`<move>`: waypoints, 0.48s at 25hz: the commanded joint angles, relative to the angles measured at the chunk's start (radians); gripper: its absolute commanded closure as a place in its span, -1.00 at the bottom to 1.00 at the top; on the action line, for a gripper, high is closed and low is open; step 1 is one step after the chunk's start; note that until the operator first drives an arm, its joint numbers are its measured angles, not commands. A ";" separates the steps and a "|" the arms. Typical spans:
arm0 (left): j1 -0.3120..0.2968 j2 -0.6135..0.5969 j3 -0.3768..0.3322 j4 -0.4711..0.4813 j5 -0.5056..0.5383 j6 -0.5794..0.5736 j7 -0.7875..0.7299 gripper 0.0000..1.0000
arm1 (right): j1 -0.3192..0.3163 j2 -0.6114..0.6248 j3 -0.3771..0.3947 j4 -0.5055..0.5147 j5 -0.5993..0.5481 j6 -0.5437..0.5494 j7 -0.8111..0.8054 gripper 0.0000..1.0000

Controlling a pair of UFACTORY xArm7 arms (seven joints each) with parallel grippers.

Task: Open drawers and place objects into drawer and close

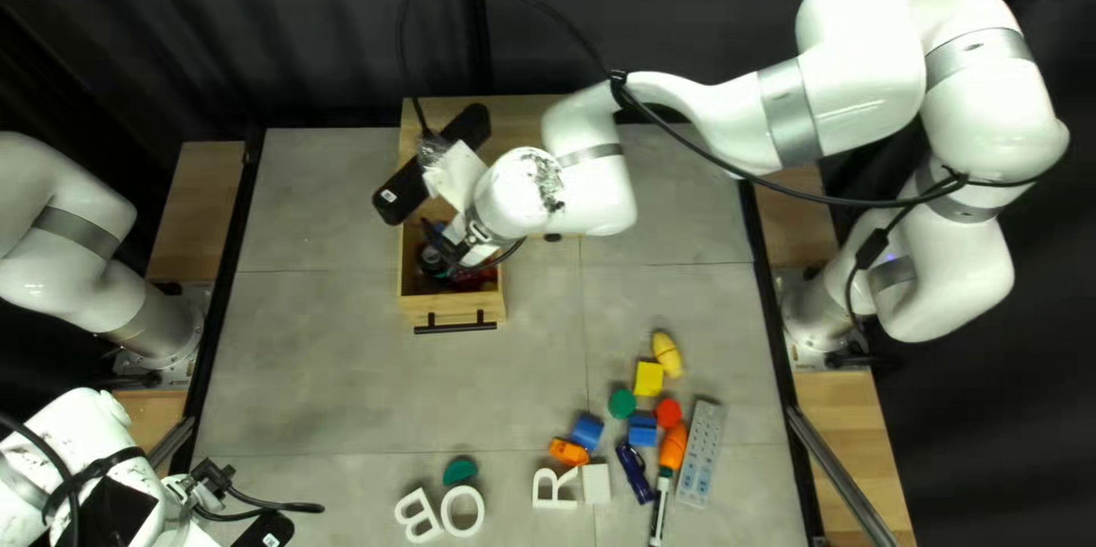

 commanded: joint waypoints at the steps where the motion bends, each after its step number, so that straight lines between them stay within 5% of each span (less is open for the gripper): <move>1: 0.000 0.000 0.000 0.000 0.000 0.000 0.000 -1.00 | 0.029 -0.044 0.028 -0.050 -0.005 0.090 0.082 -1.00; 7: 0.000 0.000 0.000 0.000 0.000 0.000 0.000 -1.00 | 0.124 -0.061 0.127 -0.163 0.052 0.306 0.266 -1.00; 12: 0.000 0.000 0.000 0.000 0.000 0.000 0.000 -1.00 | 0.189 -0.166 0.180 -0.368 0.147 0.266 0.145 -1.00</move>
